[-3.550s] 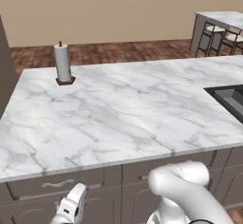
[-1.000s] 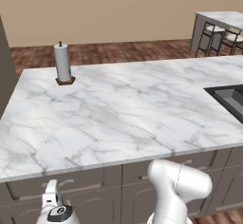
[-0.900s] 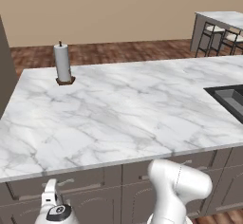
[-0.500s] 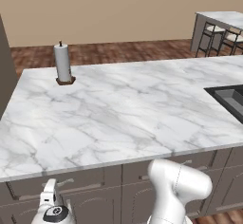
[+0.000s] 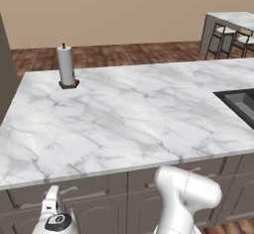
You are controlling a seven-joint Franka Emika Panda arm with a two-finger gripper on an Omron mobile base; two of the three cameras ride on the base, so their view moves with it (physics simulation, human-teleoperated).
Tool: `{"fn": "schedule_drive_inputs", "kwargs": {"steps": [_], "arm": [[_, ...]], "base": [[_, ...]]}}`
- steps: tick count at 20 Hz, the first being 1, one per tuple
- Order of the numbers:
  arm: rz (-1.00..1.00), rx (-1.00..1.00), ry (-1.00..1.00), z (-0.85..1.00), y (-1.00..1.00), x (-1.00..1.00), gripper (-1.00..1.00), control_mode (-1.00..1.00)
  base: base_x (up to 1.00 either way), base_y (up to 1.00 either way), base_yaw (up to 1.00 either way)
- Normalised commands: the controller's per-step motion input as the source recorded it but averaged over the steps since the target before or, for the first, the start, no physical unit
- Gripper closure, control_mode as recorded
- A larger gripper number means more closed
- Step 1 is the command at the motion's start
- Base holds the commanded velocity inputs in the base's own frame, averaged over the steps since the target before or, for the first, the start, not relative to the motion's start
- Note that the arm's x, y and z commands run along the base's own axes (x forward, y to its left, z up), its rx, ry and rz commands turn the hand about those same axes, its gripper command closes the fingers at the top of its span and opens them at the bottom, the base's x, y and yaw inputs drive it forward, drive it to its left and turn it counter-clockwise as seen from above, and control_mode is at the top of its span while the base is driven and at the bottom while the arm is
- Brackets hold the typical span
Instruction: Take the tongs from the drawer on the left and place them on the dining counter next to the tray containing the hot dog.
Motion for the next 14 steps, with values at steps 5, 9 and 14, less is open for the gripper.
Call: {"fn": "schedule_drive_inputs", "kwargs": {"steps": [5,9,14], "arm": [[0.0,0.0,0.0,0.0,0.0,0.0,1.0,-1.0],[0.0,0.0,0.0,-0.05,-0.12,0.04,1.0,-1.0],[0.0,-0.03,-0.04,-0.24,-0.09,-0.03,1.0,-1.0]], "base": [[0.0,0.0,0.0],[0.0,0.0,0.0],[0.0,0.0,0.0]]}}
